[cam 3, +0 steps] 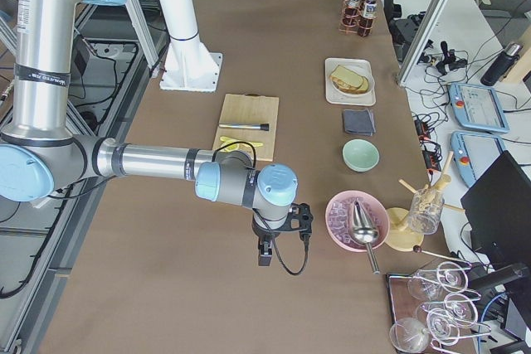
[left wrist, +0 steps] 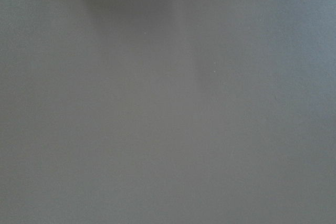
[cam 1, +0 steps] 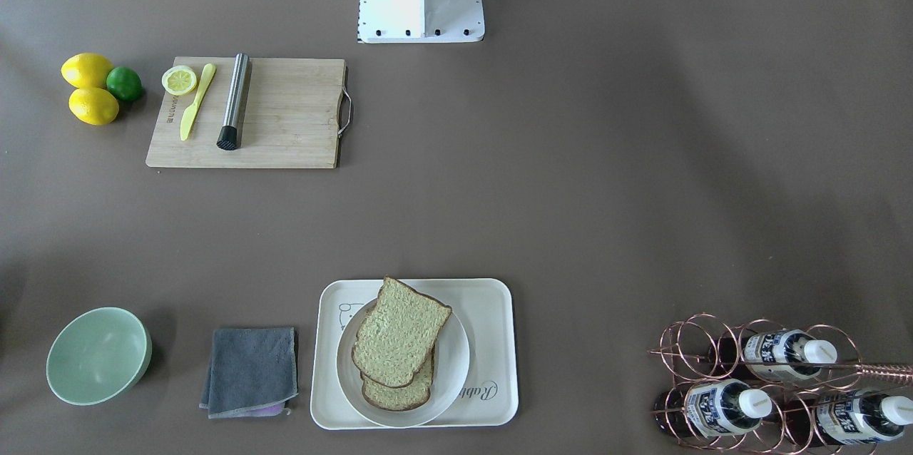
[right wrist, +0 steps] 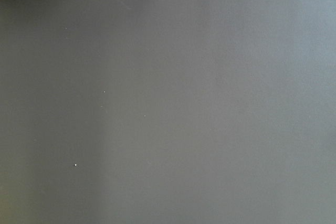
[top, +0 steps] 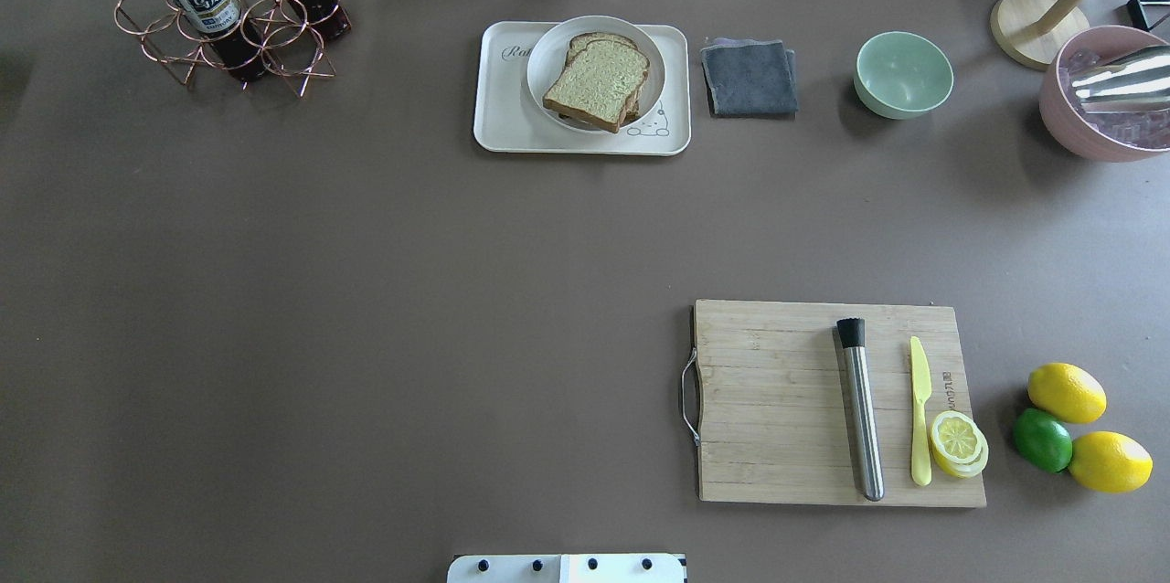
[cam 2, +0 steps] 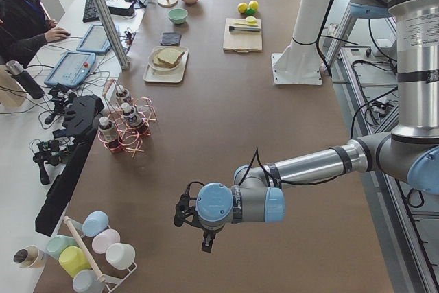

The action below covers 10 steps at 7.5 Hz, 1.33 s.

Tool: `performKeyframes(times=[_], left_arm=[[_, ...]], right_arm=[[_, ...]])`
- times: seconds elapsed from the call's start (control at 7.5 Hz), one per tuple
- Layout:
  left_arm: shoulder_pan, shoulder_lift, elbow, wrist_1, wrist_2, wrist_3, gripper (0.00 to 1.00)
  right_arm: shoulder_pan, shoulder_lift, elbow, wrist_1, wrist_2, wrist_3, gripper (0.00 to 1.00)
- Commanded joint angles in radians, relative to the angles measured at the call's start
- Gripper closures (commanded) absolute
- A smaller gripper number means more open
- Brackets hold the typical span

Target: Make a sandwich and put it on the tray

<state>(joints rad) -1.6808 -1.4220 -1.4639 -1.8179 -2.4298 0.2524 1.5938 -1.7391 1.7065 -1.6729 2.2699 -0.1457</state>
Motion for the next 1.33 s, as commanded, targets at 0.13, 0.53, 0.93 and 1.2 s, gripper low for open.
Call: performKeyframes(times=[0.13, 0.53, 0.93, 1.2], left_arm=[[0.000, -0.055, -0.012, 0.067, 0.008, 0.001, 0.02], [0.004, -0.088, -0.016, 0.187, 0.080, 0.001, 0.02], [0.003, -0.081, -0.012, 0.189, 0.074, 0.001, 0.02], [0.003, -0.081, -0.007, 0.190, 0.072, -0.001, 0.02]], right_arm=[[0.000, 0.000, -0.001, 0.001, 0.000, 0.000, 0.00], [0.000, -0.002, -0.004, -0.001, 0.000, -0.002, 0.00], [0.000, -0.003, -0.002, -0.001, 0.002, 0.000, 0.00], [0.002, -0.003, -0.002, -0.001, 0.002, -0.002, 0.00]])
